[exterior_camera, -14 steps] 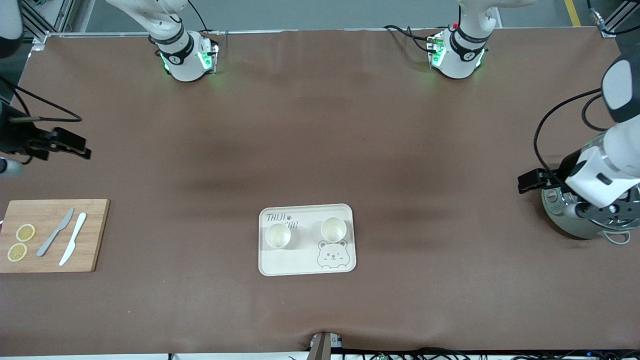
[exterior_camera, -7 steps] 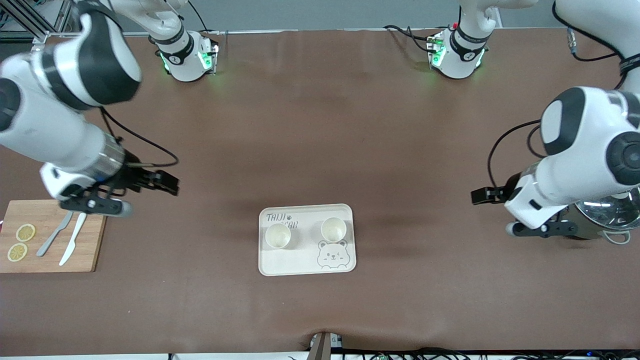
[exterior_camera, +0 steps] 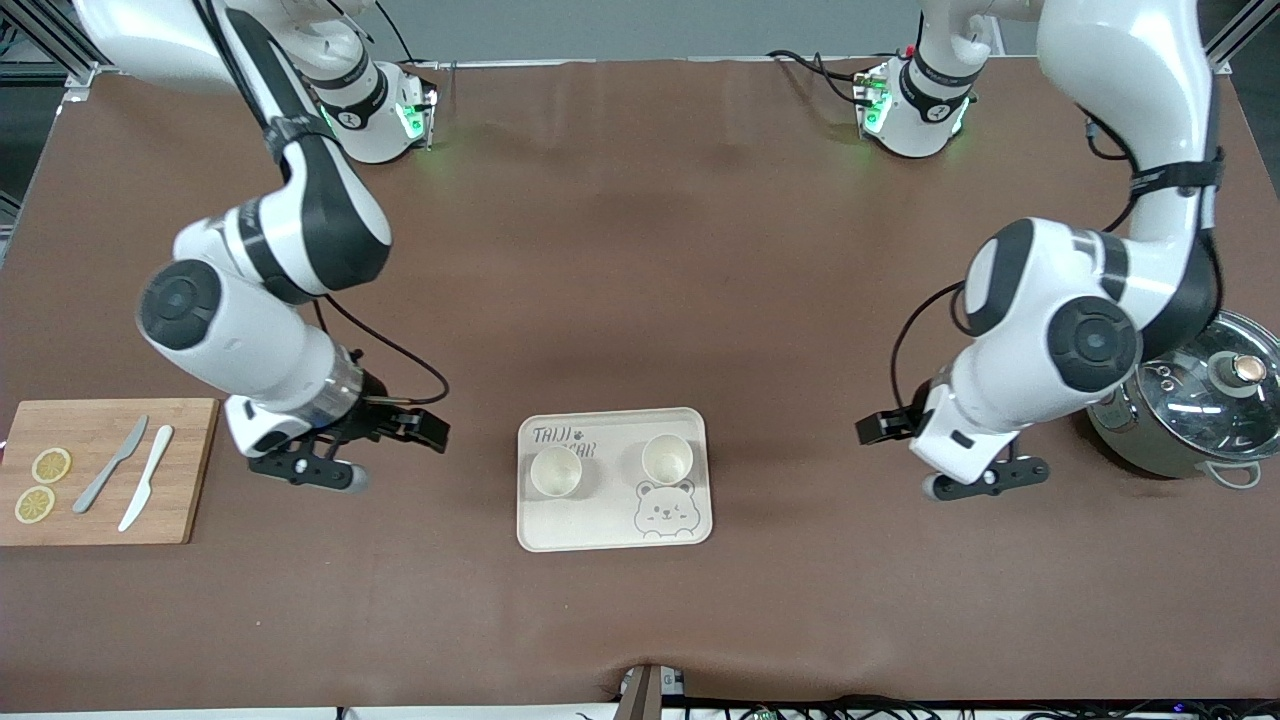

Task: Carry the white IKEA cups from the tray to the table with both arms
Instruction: 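Lower the right gripper to one cup while the left gripper reaches the other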

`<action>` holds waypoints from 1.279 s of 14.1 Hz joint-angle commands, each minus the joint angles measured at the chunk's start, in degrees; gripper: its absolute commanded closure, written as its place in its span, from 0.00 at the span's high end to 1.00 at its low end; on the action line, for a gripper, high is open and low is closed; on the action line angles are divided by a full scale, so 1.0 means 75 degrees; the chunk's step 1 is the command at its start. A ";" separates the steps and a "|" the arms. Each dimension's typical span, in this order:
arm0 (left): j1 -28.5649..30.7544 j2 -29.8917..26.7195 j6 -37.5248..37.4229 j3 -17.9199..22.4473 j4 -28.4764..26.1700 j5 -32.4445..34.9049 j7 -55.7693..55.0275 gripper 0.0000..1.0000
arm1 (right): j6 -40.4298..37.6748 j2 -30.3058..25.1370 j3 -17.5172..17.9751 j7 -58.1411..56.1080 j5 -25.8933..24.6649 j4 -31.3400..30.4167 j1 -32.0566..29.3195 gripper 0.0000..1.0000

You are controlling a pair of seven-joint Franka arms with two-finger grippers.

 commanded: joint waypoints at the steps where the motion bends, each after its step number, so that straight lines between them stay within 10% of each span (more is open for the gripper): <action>1: -0.0355 0.0257 0.0506 0.0036 0.0123 -0.0037 -0.0668 1.00 | 0.0366 0.0443 -0.0064 0.0227 -0.0005 0.0194 0.0322 1.00; 18: -0.2710 0.2307 0.3214 0.0691 0.0697 0.0619 -0.3634 1.00 | 0.2524 0.2284 -0.0134 0.0485 -0.0649 0.0217 0.1143 1.00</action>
